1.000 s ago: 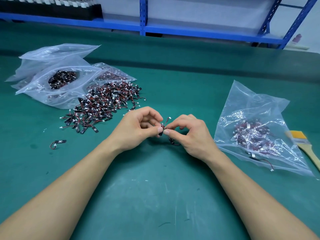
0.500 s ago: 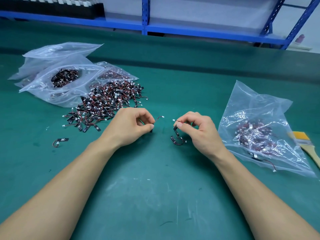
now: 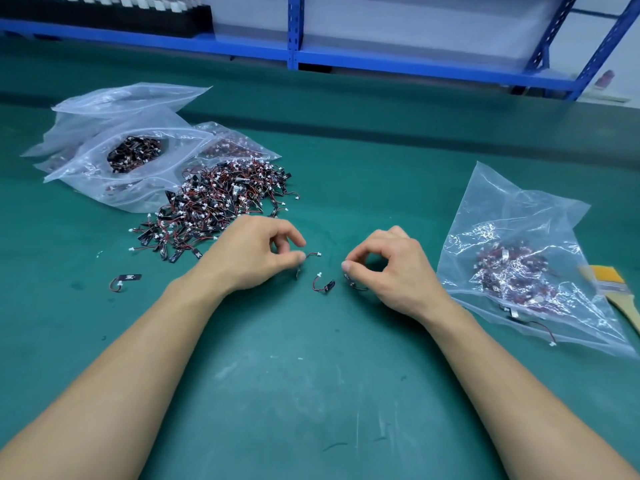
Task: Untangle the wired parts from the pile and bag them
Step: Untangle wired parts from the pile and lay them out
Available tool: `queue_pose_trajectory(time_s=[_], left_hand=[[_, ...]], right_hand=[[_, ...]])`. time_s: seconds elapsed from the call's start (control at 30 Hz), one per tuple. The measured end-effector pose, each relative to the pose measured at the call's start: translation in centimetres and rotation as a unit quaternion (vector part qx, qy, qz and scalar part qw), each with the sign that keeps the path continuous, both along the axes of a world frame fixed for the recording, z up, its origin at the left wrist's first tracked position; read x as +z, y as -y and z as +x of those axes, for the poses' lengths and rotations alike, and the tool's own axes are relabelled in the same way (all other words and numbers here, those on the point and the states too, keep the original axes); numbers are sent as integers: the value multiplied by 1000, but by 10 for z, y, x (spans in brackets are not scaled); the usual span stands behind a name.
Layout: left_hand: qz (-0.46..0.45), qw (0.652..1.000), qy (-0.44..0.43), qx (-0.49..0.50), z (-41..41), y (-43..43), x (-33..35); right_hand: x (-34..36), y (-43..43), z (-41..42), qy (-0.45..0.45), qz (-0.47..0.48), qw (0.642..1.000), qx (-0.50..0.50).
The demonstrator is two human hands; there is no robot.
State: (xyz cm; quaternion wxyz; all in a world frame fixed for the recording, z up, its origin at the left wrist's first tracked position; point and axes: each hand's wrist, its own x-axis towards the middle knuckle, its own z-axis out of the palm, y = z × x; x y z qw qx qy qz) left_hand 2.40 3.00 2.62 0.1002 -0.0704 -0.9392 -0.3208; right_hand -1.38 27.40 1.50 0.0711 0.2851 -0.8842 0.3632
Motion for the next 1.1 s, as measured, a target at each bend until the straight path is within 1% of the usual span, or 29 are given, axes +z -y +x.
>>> queue_pose_trajectory(time_s=[0.1,0.17,0.23,0.3,0.53,0.77,0.83,0.97,1.1], left_hand=[[-8,990,-78,114,-5,11,2],[-48,982,-68,170,-6,19,2],[-89,979,-28,183,-7,25,0],[-109,978,-2,178,-7,26,-2],[-102,976,-26,191,-11,23,-7],[-106,976,10,188,-8,25,-6],[-106,979,34,173,-6,23,-2],[-119,984,80,109,0,21,9],[-103,987,115,42,5,26,15]], right_hand=[[-1,-6,-5,1,40,999,11],[-3,-8,-6,9,71,997,19],[-2,-9,-7,16,86,996,22],[-1,-11,-8,17,88,996,20],[-1,-16,-10,23,87,996,13],[-1,-17,-11,23,80,996,13],[-1,-17,-11,25,79,996,13],[-1,-18,-11,32,72,997,12],[-2,-18,-12,37,70,997,11]])
